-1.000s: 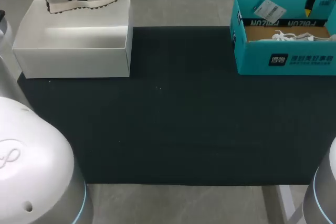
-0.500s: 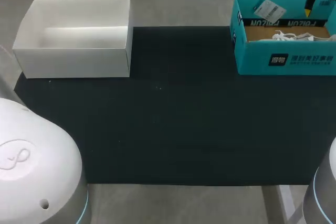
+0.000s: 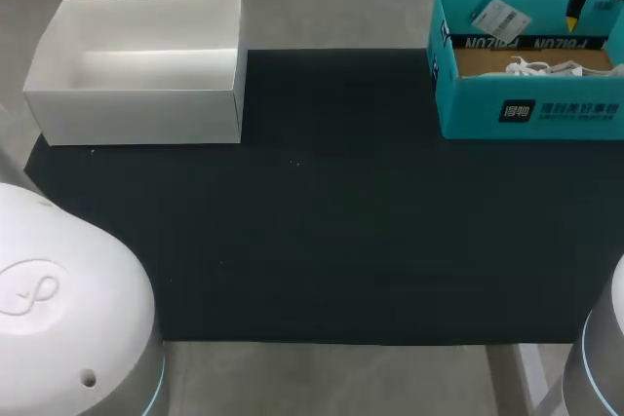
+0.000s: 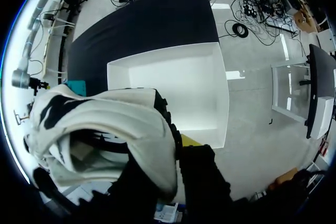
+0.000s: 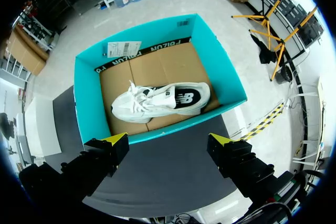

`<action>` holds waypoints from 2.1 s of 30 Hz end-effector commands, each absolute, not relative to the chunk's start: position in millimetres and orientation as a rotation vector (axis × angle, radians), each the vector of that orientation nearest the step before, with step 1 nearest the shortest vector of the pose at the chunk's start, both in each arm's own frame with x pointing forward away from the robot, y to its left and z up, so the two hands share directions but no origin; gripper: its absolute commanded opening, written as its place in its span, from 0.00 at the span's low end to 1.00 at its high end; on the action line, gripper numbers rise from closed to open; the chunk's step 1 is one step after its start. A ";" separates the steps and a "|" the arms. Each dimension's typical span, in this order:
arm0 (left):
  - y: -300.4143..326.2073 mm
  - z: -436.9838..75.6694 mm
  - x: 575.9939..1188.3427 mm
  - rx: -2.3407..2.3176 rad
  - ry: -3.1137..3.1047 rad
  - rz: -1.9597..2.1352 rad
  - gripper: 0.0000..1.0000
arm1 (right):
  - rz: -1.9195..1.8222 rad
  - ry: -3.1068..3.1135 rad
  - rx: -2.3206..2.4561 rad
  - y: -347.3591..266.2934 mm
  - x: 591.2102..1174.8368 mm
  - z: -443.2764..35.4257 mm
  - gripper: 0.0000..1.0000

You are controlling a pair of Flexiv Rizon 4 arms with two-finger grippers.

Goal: Take the shoe out of the shoebox, open the shoe tongue, remove and reinsert the insole, then place the shoe into the shoebox

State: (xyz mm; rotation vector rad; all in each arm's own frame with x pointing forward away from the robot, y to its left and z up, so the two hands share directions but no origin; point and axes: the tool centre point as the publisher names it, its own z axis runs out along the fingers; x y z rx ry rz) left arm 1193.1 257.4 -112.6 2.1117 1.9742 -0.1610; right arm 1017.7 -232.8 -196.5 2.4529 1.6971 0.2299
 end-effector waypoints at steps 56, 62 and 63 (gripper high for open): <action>88.1 -86.7 1007.4 2.175 1.915 0.326 0.00 | 0.233 1.696 2.452 -232.8 1017.1 -196.9 1.00; 51.4 -98.4 985.8 2.268 1.850 0.340 0.00 | 0.233 1.696 2.452 -232.8 1017.1 -196.9 1.00; 46.3 -99.7 981.7 2.272 1.849 0.352 0.00 | 0.233 1.696 2.452 -232.8 1017.1 -196.9 1.00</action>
